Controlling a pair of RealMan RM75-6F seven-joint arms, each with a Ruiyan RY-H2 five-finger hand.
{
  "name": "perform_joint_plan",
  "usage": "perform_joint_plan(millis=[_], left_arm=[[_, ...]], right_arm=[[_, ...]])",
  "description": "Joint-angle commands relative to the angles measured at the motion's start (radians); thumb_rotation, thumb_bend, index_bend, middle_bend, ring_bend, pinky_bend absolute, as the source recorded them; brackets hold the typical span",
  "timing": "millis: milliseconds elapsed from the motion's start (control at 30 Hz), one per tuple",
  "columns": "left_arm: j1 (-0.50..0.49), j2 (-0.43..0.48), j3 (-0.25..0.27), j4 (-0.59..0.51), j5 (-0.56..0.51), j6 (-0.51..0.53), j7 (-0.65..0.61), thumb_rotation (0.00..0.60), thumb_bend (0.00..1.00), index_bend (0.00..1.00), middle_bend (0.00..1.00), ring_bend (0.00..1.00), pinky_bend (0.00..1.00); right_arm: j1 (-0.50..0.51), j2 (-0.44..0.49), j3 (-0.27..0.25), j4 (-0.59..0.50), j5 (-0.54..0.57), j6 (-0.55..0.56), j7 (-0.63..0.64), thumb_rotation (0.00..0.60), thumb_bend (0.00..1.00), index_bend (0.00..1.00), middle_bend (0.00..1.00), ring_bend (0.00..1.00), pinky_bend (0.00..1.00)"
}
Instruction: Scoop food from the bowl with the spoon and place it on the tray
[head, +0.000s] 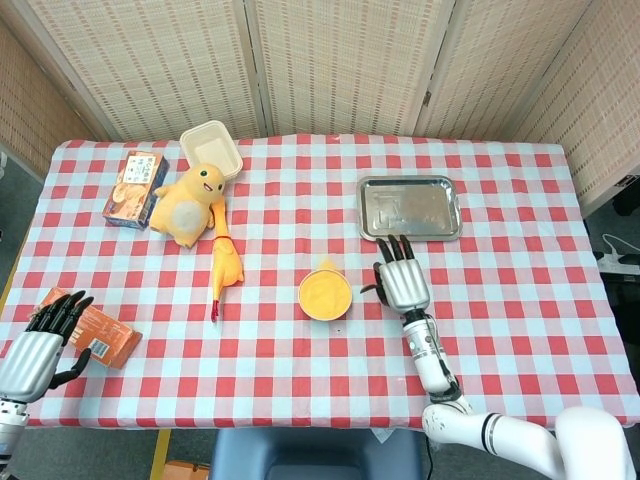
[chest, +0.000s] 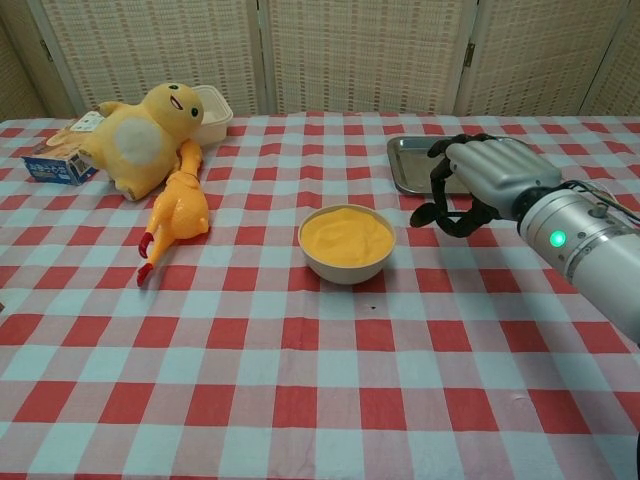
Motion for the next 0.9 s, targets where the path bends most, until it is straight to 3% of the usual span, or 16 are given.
perform_joint_plan(millis=[33,200,533,900], left_arm=[[0.001,0.003,0.000,-0.001,0.002,0.004,-0.008,0.600,0.44,0.00,0.00,0.00,0.13],[0.001,0.009,0.001,0.002,0.005,0.006,-0.028,0.600,0.44,0.00,0.00,0.00,0.13],[-0.005,0.019,0.006,0.013,0.010,-0.004,-0.074,0.600,0.44,0.00,0.00,0.00,0.13],[-0.001,0.023,0.009,0.015,0.022,0.012,-0.093,0.600,0.44,0.00,0.00,0.00,0.13]], right_arm=[[0.029,-0.015,0.028,-0.031,0.023,0.011,-0.042,0.600,0.32,0.64,0.11,0.00,0.00],[0.074,-0.068,0.047,-0.024,0.039,0.020,-0.097,0.600,0.32,0.63,0.11,0.00,0.00],[0.161,-0.207,0.065,0.109,0.075,0.007,-0.156,0.600,0.32,0.62,0.11,0.00,0.00],[0.162,-0.224,0.033,0.104,0.070,0.024,-0.207,0.600,0.32,0.59,0.11,0.00,0.00]])
